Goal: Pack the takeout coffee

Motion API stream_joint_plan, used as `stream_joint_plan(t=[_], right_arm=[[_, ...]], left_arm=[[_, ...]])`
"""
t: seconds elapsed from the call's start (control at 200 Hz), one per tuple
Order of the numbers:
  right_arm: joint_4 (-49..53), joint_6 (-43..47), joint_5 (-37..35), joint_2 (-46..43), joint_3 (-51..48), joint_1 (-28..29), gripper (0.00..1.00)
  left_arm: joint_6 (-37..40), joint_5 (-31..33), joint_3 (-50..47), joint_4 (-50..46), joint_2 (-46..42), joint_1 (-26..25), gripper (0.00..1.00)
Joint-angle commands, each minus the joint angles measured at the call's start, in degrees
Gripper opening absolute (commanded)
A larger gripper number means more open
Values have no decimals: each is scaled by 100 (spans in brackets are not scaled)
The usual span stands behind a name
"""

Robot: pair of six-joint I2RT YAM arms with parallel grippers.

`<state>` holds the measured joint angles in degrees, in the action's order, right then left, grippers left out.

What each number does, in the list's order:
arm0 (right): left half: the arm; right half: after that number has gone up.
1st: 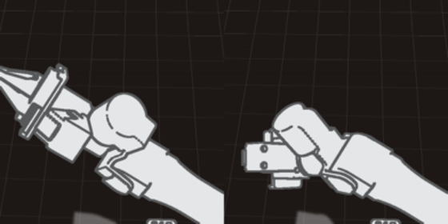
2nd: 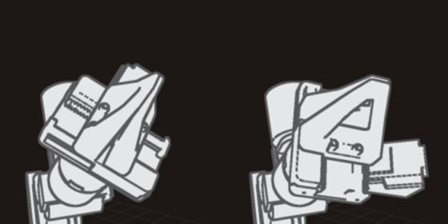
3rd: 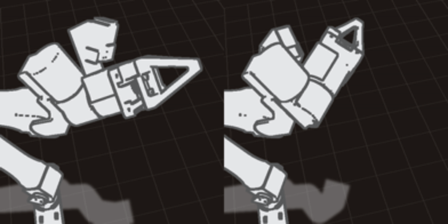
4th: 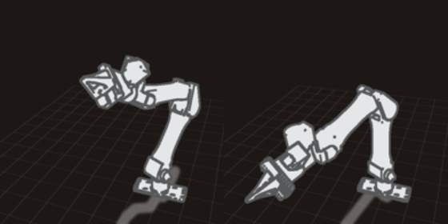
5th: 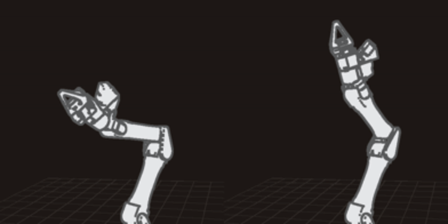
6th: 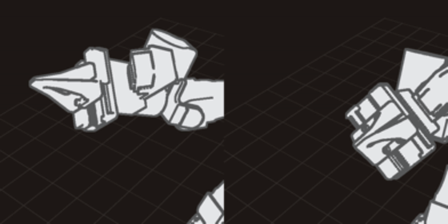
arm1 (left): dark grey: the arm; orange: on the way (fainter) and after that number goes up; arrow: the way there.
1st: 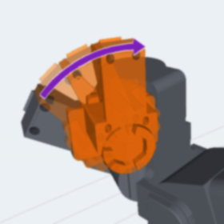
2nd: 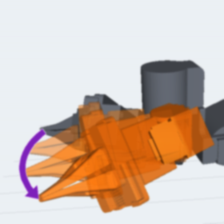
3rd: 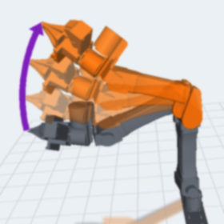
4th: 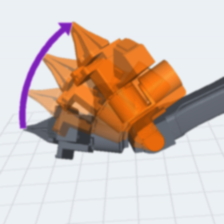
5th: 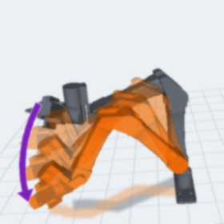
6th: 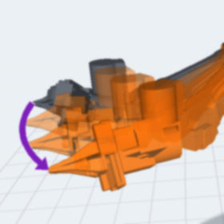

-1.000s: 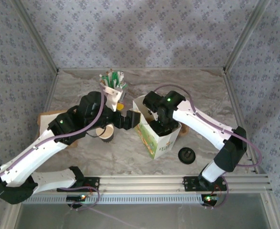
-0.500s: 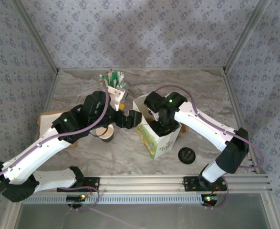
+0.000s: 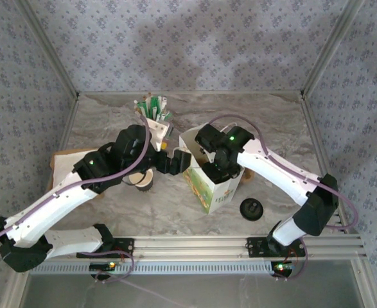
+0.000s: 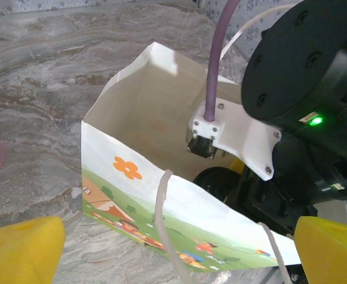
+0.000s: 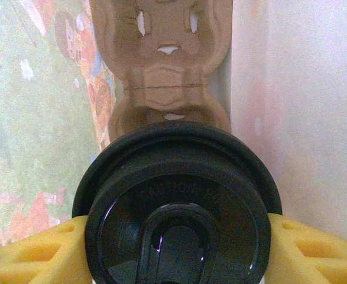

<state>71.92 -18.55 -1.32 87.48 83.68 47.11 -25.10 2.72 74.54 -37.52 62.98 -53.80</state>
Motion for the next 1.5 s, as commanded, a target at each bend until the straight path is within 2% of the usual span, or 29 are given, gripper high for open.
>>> stream_joint_plan(t=[0.0, 0.59, 1.494], right_arm=[[-116, 53, -106, -192, -144, 20, 57], [-494, 83, 59, -179, -588, 26, 57], [-360, 79, 140, 23, -603, 16, 57]], left_arm=[[-73, 112, -25, 69, -137, -45, 99], [-100, 106, -72, 121, -49, -43, 100], [-100, 118, -89, 124, -58, -43, 100]])
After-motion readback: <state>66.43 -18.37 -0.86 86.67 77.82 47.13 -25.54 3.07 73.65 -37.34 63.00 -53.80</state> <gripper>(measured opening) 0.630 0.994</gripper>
